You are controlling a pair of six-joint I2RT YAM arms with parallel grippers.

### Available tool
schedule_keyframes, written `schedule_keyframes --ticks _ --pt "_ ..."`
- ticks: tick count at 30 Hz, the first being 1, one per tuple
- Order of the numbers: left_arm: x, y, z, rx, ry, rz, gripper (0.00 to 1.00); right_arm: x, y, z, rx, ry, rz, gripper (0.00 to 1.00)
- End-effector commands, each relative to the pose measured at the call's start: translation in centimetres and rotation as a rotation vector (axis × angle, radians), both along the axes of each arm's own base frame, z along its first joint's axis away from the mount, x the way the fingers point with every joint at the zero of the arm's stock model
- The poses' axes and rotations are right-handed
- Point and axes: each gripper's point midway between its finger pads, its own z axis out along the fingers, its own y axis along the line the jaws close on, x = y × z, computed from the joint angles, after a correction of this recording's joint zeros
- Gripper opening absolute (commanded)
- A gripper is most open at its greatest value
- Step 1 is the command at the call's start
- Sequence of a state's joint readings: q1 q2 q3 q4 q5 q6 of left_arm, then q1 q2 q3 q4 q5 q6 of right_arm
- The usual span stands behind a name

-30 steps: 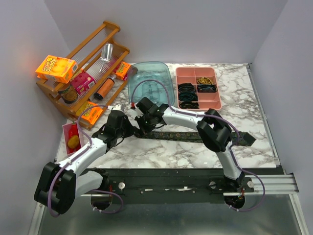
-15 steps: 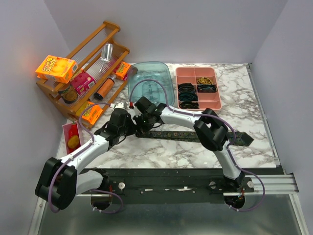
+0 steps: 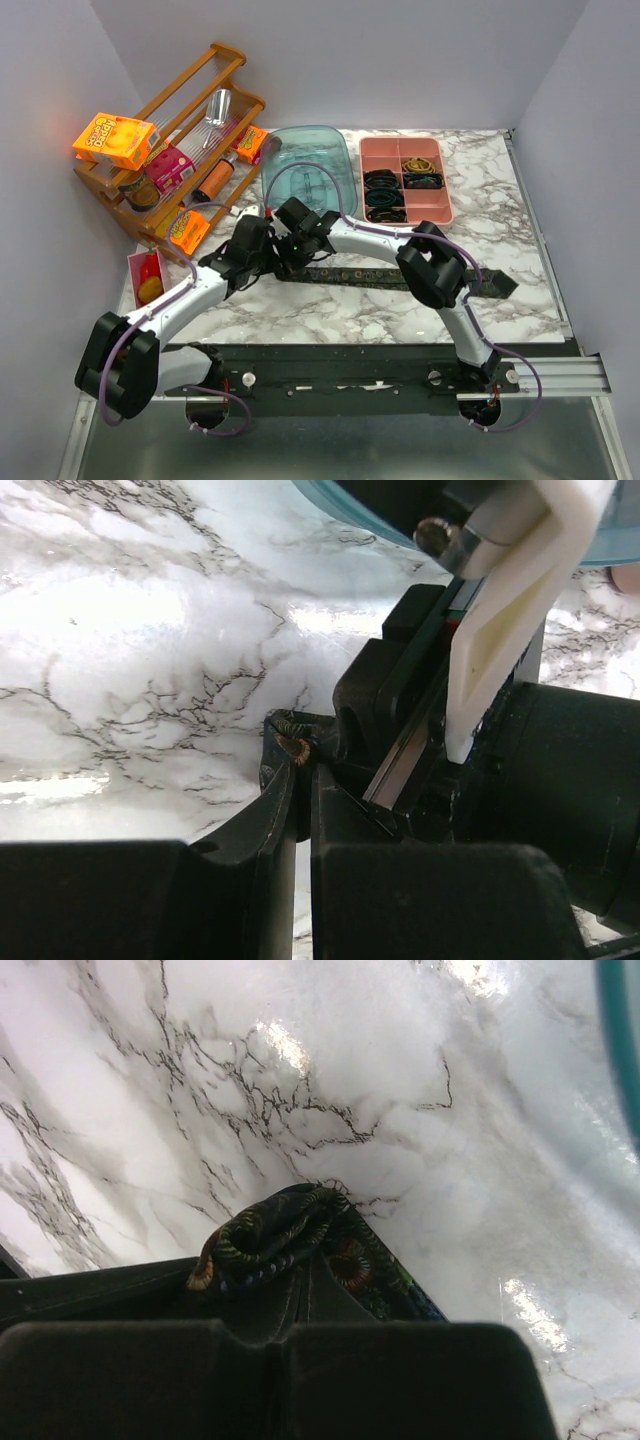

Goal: Roll the ties
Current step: Roll the tie at the center of the board.

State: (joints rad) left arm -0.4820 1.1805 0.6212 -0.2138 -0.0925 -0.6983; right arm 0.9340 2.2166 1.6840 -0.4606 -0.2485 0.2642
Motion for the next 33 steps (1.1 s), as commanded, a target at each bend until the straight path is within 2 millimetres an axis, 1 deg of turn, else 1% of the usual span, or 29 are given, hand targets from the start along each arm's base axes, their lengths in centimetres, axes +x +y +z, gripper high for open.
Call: schedule_keyframes --ticks 1,3,6,7,9,11,13,14,15,16,18,20,22,23,25,26,28,29,30,32,33 --pt "0.6 1.5 0.6 0.127 0.001 0.02 0.0 -0.3 0.4 3.3 0.053 -0.021 0.005 0.01" --pt "0.9 2.1 0.7 0.169 0.004 0.031 0.0 0.1 0.1 3.9 0.042 -0.042 -0.009 0.01" --pt "0.8 2.7 0.7 0.22 0.019 0.033 0.0 0.7 -0.8 4.4 0.01 -0.074 -0.033 0.01" --pt "0.7 2.9 0.6 0.235 0.027 0.03 0.0 0.9 -1.1 5.0 0.009 -0.089 -0.042 0.01" --pt "0.8 3.0 0.9 0.252 0.022 0.026 0.0 1.0 -1.8 5.1 0.0 -0.089 -0.055 0.01" --pt "0.7 3.4 0.9 0.284 0.026 0.023 0.0 1.2 -2.3 5.8 0.002 -0.105 -0.073 0.01" --pt "0.6 3.6 0.9 0.311 0.034 0.015 0.0 1.4 -3.3 5.7 -0.013 -0.108 -0.093 0.01" --pt "0.6 3.6 0.8 0.318 0.038 0.009 0.0 1.5 -3.5 6.1 -0.008 -0.113 -0.099 0.01" --pt "0.6 3.6 0.8 0.327 0.044 0.004 0.0 1.7 -4.0 6.1 -0.01 -0.113 -0.11 0.01" --pt "0.5 3.5 0.7 0.336 0.048 -0.003 0.0 1.7 -4.6 5.7 -0.023 -0.107 -0.116 0.01" --pt "0.6 3.6 0.7 0.36 0.053 -0.009 0.0 1.9 -5.5 6.0 -0.027 -0.116 -0.128 0.01" --pt "0.4 3.8 0.7 0.392 0.059 -0.009 0.0 2.1 -6.7 5.6 -0.046 -0.115 -0.144 0.01" --pt "0.5 3.7 0.9 0.413 0.06 -0.016 0.0 2.4 -7.5 6.0 -0.046 -0.126 -0.156 0.01" --pt "0.5 3.7 0.9 0.424 0.061 -0.017 0.0 2.3 -8.1 5.5 -0.06 -0.12 -0.16 0.01" --pt "0.7 3.8 1.1 0.446 0.058 -0.017 0.0 2.4 -8.7 5.5 -0.06 -0.125 -0.169 0.01" --pt "0.7 3.6 1.1 0.453 0.056 -0.025 0.0 2.3 -9.1 5.1 -0.069 -0.118 -0.174 0.01" --pt "0.9 3.5 1.1 0.477 0.057 -0.033 0.0 2.4 -9.4 5.0 -0.068 -0.115 -0.181 0.01" --pt "0.8 3.2 1.0 0.486 0.058 -0.045 0.0 2.3 -9.6 5.0 -0.067 -0.112 -0.187 0.01" --pt "0.9 3.1 0.8 0.504 0.062 -0.053 0.0 2.1 -9.9 4.6 -0.073 -0.104 -0.191 0.01" --pt "0.8 3.0 0.7 0.538 0.067 -0.061 0.0 2.3 -10.2 4.7 -0.057 -0.096 -0.202 0.01" --pt "0.8 2.5 0.5 0.553 0.07 -0.079 0.0 2.0 -10.3 4.5 -0.059 -0.091 -0.202 0.01"
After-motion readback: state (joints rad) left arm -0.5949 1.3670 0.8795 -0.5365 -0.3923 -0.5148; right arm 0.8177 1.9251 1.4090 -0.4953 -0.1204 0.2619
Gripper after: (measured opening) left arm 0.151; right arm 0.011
